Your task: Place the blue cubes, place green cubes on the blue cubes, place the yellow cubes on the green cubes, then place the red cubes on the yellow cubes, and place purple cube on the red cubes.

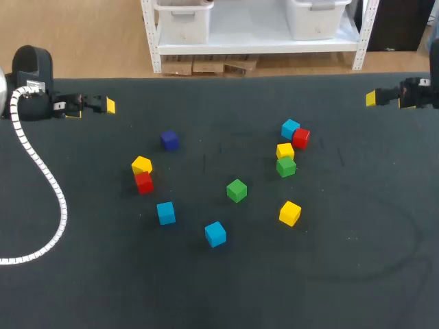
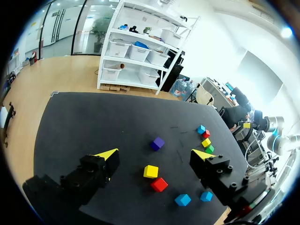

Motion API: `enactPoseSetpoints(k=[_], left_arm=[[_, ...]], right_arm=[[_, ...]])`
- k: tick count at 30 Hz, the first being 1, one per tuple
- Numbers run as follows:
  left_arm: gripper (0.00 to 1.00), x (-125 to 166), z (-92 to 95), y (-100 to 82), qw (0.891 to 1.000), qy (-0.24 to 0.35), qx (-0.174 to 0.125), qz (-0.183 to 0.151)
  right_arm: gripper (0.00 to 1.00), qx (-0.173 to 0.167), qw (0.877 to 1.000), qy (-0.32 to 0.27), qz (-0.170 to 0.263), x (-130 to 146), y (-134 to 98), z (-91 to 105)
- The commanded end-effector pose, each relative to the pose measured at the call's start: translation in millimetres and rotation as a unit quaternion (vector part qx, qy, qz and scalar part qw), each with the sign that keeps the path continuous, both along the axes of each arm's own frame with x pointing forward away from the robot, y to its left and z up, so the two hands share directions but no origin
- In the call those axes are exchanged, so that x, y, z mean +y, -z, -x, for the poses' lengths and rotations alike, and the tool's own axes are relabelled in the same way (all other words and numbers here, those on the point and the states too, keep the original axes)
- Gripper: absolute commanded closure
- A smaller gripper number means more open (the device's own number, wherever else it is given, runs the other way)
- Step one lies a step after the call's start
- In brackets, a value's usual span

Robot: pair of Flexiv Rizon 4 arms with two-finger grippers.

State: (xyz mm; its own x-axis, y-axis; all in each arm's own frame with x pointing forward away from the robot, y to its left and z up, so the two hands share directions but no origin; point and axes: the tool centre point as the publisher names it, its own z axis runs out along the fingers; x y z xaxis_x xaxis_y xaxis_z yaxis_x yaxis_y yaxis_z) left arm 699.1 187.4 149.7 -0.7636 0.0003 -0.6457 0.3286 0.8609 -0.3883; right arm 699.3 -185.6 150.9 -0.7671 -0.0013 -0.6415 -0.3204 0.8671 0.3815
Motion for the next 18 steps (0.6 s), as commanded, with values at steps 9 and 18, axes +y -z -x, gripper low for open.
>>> enactPoseSetpoints(k=[9,18], left_arm=[[0.00,-8,-3.9,6.4,0.995,0.071,-0.009,-0.063],[0.00,-22,-4.4,1.9,0.979,0.176,-0.034,-0.093]], right_arm=[[0.00,0.000,1.000,0.001,0.000,1,0,0.0],[0.00,0.000,1.000,0.001,0.000,1,0,0.0]])
